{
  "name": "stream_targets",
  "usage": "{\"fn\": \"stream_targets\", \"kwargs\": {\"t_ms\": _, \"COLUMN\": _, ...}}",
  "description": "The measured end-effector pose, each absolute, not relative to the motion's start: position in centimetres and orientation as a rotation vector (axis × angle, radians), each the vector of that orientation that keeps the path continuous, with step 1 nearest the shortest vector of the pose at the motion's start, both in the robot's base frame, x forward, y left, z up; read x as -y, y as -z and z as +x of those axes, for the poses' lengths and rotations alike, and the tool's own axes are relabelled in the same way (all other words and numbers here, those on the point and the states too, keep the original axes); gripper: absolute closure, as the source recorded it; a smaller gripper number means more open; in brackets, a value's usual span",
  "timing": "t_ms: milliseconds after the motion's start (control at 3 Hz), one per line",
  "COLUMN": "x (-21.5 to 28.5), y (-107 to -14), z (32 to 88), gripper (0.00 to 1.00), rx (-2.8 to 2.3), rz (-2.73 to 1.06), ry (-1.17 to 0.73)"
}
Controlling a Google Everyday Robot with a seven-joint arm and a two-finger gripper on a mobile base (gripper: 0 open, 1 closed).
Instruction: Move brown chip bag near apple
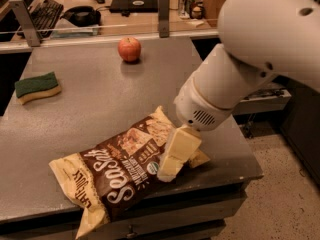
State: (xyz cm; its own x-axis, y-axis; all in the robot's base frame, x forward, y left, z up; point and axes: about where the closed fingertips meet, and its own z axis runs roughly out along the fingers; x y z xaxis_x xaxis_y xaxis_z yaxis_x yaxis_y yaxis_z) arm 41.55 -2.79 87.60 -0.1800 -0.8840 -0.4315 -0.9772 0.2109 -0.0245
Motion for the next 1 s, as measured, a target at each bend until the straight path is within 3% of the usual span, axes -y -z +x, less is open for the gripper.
{"fn": "stream_targets", "kwargs": {"t_ms": 333, "x": 0.3, "y": -85.8, "z": 41.3, "gripper": 0.13, "rx": -2.110, "rz": -1.752, "ry": -0.447}}
{"fn": "stream_targets", "kwargs": {"t_ms": 667, "x": -0.9, "y": -84.7, "z": 41.4, "gripper": 0.36, "rx": -2.090, "rz": -1.757, "ry": -0.493}}
{"fn": "stream_targets", "kwargs": {"t_ms": 1000, "x": 0.7, "y": -86.3, "z": 42.9, "gripper": 0.59, "rx": -2.061, "rz": -1.745, "ry": -0.401}}
